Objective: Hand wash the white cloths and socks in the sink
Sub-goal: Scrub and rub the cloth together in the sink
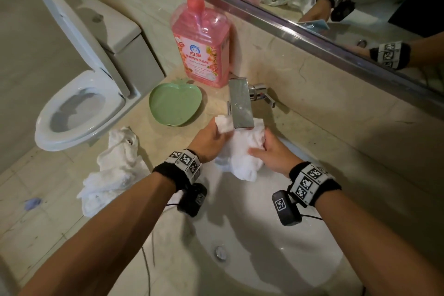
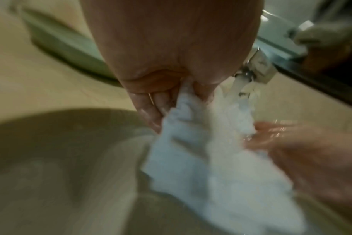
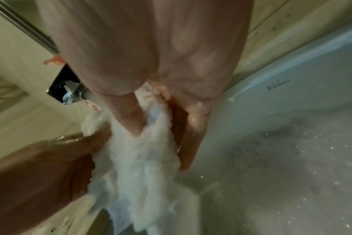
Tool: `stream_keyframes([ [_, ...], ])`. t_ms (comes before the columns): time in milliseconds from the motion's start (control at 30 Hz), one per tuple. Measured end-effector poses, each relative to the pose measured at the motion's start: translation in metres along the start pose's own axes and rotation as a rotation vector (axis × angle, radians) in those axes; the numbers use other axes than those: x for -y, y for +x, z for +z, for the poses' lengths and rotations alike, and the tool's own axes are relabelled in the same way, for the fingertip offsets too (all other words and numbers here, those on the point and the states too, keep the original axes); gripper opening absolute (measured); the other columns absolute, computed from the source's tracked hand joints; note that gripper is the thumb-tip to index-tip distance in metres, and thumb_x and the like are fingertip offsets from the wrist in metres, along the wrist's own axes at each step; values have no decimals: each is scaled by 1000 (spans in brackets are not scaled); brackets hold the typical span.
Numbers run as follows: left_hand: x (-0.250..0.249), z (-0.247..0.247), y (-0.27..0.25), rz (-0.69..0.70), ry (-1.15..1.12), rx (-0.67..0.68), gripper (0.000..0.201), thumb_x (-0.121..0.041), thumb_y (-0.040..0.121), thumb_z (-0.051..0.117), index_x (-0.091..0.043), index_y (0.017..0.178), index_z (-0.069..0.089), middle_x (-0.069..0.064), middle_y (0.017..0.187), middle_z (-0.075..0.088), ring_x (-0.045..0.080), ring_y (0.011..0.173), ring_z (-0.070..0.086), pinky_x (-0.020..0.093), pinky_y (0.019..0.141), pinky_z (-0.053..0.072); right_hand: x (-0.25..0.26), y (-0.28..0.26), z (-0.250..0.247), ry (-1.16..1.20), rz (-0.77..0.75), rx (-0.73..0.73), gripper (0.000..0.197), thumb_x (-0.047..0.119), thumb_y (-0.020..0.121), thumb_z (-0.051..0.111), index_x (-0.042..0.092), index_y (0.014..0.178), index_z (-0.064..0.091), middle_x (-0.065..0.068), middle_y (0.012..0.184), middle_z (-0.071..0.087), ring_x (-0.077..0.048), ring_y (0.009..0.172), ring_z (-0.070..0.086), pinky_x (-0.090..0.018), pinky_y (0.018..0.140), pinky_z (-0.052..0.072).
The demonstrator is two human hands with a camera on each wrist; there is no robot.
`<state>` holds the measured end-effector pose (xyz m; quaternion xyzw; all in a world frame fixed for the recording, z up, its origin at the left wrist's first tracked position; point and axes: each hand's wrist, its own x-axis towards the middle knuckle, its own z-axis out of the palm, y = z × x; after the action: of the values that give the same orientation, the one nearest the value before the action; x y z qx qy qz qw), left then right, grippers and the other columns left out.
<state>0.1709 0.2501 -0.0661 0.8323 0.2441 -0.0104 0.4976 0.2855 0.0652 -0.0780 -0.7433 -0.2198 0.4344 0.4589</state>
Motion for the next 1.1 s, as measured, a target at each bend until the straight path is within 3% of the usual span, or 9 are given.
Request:
stream_keyframes([
  [133,9,-16,-5,4,16,43,28,-31,98,58,-18,120,48,-3,92,61,19,75,59,33,69,51,2,5,-2,-140,6,77,48,14,95,62,22,137,39,-9,134,54,-25,125,54,-49,104,48],
  [233,14,-24,-10,15,-159,160,20,0,92,62,-11,106,53,0,84,58,12,64,56,33,58,52,4,10,0,-127,-27,20,20,8,92,65,14,111,61,-8,117,68,-21,112,64,-43,99,52],
  [333,15,-31,-12,-62,-253,284,35,22,81,57,-11,94,59,3,87,62,8,75,58,24,67,53,7,13,2,-100,-76,-33,33,-3,82,72,29,86,74,10,93,76,-4,92,68,-35,93,55],
  [467,5,-35,-9,-287,-386,408,21,-22,73,65,-16,91,74,8,97,73,19,85,66,34,86,54,8,17,-3,-112,-130,-53,40,-11,77,71,29,78,74,9,88,75,-11,90,69,-34,88,57],
  [567,-2,-29,2,-211,-11,424,29,-51,78,72,-24,91,71,-5,91,70,20,90,65,37,87,52,13,16,-6,-113,-166,36,39,-12,78,69,26,81,77,12,86,76,1,84,70,-14,76,53],
  [700,-2,-7,11,-81,479,262,59,-41,67,86,-22,100,40,-5,87,51,14,72,50,23,56,35,21,9,-7,-156,-89,157,35,2,76,71,32,93,78,16,109,69,1,96,65,-13,76,52],
  [900,-1,-7,10,45,361,121,54,-26,74,83,-21,97,35,-2,87,51,22,76,49,29,60,31,22,9,-5,-263,-95,76,68,11,74,78,19,133,45,-3,119,62,-20,105,63,-36,90,54],
  [967,-2,-9,7,92,356,127,53,-25,74,83,-21,98,36,-2,89,53,23,77,50,27,59,32,19,13,-1,-449,-96,74,57,11,75,75,13,128,54,-7,113,66,-24,100,64,-42,89,55],
  [1100,-5,-13,7,-19,289,263,67,-34,67,86,-28,111,35,-18,97,49,7,80,56,14,57,42,17,16,9,-604,-261,-88,27,10,79,70,11,106,75,-9,99,73,-26,90,68,-29,75,51],
])
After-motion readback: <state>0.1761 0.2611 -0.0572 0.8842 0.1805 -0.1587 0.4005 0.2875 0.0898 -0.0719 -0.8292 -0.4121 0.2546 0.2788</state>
